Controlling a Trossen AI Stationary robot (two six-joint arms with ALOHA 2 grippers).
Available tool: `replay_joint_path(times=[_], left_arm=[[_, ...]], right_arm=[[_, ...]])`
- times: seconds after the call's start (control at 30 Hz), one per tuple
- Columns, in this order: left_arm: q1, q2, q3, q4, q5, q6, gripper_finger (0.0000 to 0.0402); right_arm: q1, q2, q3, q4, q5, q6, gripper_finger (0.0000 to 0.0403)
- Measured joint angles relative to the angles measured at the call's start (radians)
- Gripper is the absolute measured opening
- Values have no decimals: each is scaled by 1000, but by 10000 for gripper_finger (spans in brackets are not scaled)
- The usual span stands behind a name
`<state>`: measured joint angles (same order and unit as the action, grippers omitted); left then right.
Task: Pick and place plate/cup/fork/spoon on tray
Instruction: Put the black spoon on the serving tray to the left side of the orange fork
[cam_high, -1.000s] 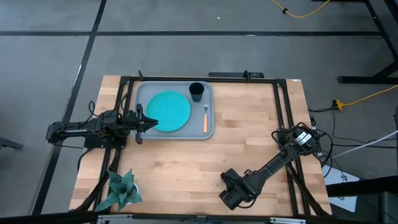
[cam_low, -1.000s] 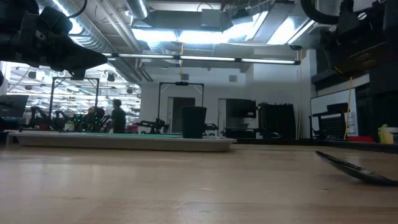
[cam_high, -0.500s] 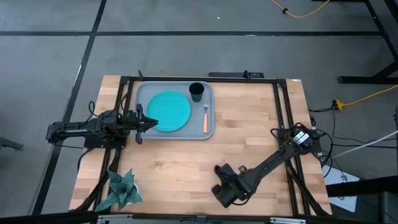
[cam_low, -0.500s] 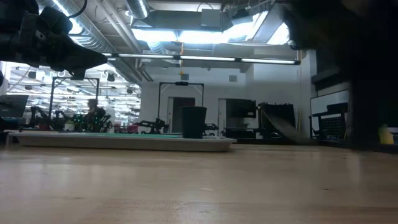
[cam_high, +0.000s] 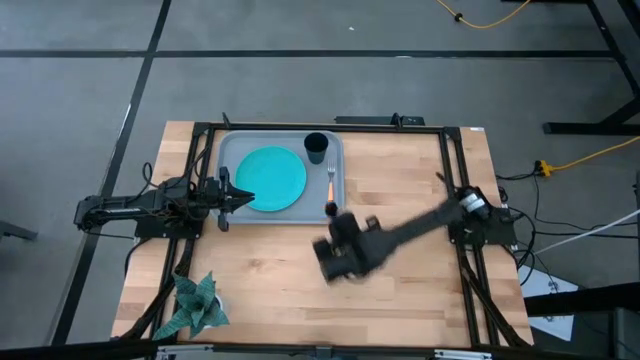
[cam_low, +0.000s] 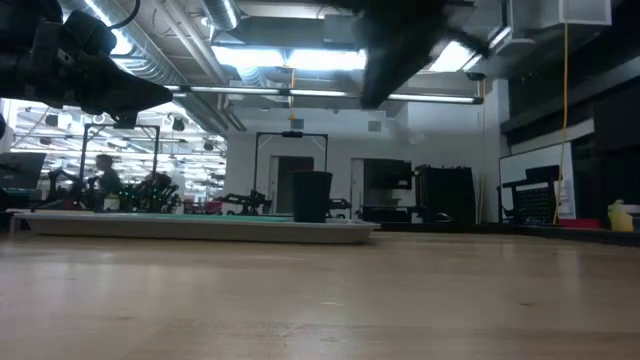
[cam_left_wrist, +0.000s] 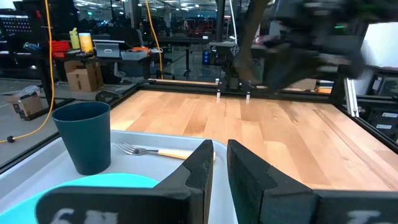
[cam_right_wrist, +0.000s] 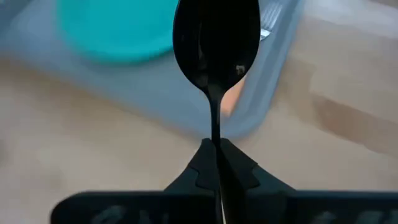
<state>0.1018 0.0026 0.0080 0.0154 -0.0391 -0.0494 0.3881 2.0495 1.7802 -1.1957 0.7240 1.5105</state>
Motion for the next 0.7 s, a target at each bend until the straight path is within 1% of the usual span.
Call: replay_joint_path(times=[0.13, 0.27, 0.33, 0.43, 0.5, 0.7], left_arm=[[0, 0, 0, 0, 0, 0, 41], [0, 0, 0, 0, 0, 0, 41], [0, 0, 0, 0, 0, 0, 41], [0, 0, 0, 0, 0, 0, 41], [0, 0, 0, 0, 0, 0, 41], [0, 0, 0, 0, 0, 0, 41]], right_arm=[[-163, 0, -39, 141, -94, -4, 1], [-294, 11, -74, 323, -243, -58, 1], [-346, 26, -83, 409, -303, -123, 1], [-409, 51, -85, 516, -346, -257, 2], [-434, 69, -85, 524, -370, -262, 2], [-470, 112, -85, 501, -436, -181, 2]])
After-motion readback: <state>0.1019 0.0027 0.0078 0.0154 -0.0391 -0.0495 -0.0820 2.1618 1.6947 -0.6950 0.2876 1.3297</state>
